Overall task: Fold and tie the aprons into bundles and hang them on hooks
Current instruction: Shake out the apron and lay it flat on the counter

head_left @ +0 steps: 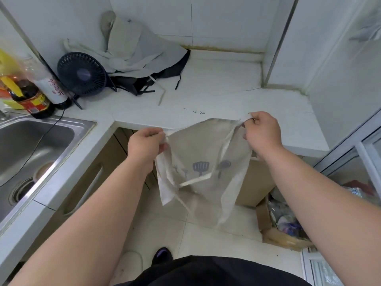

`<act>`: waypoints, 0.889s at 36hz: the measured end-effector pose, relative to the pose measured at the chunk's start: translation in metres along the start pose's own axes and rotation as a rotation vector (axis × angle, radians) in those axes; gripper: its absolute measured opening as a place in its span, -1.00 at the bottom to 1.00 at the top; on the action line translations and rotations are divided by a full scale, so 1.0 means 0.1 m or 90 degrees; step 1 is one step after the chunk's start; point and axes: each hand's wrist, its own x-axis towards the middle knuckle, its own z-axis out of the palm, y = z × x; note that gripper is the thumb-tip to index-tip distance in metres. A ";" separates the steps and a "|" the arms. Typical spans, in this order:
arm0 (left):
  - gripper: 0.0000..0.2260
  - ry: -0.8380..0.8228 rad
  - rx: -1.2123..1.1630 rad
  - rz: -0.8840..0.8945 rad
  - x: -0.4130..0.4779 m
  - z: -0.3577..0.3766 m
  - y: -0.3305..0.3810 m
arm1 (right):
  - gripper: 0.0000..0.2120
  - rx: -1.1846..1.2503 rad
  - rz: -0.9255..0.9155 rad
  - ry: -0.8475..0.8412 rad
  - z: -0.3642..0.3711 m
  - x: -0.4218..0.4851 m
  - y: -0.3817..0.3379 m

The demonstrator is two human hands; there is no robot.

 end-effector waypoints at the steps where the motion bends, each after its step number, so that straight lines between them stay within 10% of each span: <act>1: -0.94 -0.008 -0.012 0.003 -0.01 0.01 0.04 | -0.88 0.019 0.002 0.012 -0.01 0.02 -0.02; 19: -0.45 -0.101 -0.186 0.239 0.41 0.58 1.15 | -0.74 0.053 -0.197 0.052 -0.17 0.79 -0.87; 32: -0.47 -0.212 -0.231 0.295 1.93 1.30 2.27 | -0.60 0.046 -0.207 0.140 0.19 2.47 -1.46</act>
